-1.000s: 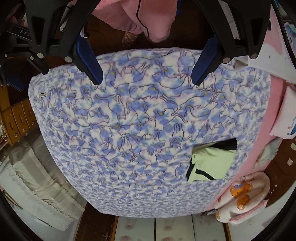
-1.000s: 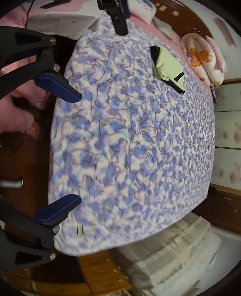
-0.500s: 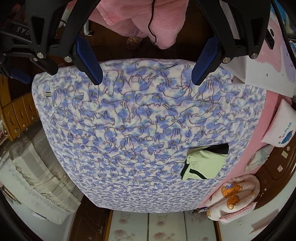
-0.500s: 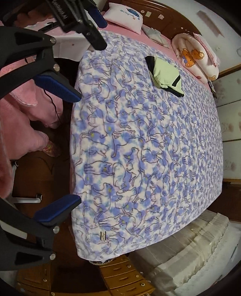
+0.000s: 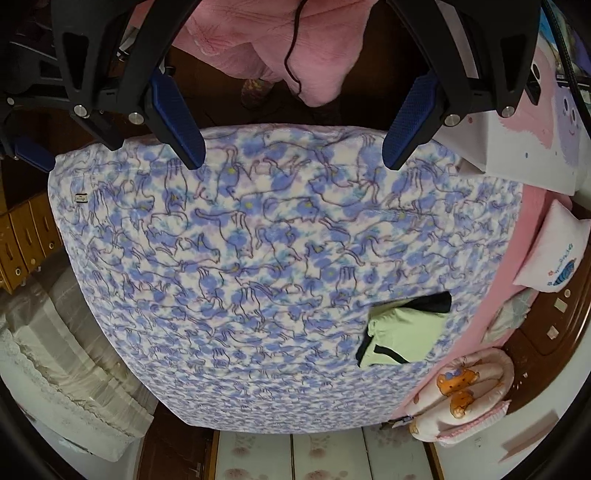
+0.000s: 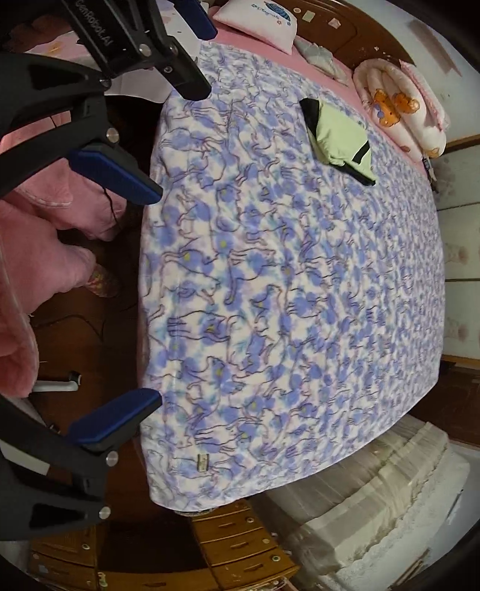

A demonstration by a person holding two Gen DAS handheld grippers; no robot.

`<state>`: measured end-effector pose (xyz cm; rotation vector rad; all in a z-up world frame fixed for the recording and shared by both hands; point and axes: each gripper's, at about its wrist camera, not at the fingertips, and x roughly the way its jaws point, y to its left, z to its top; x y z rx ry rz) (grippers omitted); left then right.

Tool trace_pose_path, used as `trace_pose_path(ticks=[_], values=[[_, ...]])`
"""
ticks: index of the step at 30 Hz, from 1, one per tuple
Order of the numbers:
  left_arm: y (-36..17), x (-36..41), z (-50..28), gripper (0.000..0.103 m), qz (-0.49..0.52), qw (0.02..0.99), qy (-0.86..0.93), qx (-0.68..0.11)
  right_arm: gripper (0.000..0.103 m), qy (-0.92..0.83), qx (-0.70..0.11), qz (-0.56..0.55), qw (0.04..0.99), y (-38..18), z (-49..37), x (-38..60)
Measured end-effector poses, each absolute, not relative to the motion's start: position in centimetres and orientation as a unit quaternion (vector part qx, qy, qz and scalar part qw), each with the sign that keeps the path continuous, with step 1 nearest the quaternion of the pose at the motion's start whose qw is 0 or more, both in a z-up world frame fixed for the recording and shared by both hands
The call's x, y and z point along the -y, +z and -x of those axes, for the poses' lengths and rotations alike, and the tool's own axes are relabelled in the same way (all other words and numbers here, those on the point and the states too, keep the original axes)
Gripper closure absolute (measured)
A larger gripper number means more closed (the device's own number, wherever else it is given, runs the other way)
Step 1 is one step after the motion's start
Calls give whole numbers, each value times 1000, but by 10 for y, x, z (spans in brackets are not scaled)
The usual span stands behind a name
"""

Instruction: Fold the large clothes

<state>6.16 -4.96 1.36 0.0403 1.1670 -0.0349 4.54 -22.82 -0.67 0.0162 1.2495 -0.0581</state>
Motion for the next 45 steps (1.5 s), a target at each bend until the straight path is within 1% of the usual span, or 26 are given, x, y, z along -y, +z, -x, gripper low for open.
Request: trace_pose_path(ticks=[11,13,14,15,45], values=[[-4,49,-66,7,-9,818,-21,-574,3,-27,-607,-12,794,-20,-47,232],[-5,49,-67,5,-8,816,-19,-577,3,-26,-610,-13,792,-21,-48,232],[-5,48,-68,1,-5,816,-20,-578,3,-26,-611,-14,791,-22,-48,233],[-5,47,-68,1,-7,816,-21,-578,3,-26,-611,-14,791,-22,-48,233],[-7,56,-67,1,-13,816,-20,-577,3,-24,-613,-6,790,-25,-50,232]])
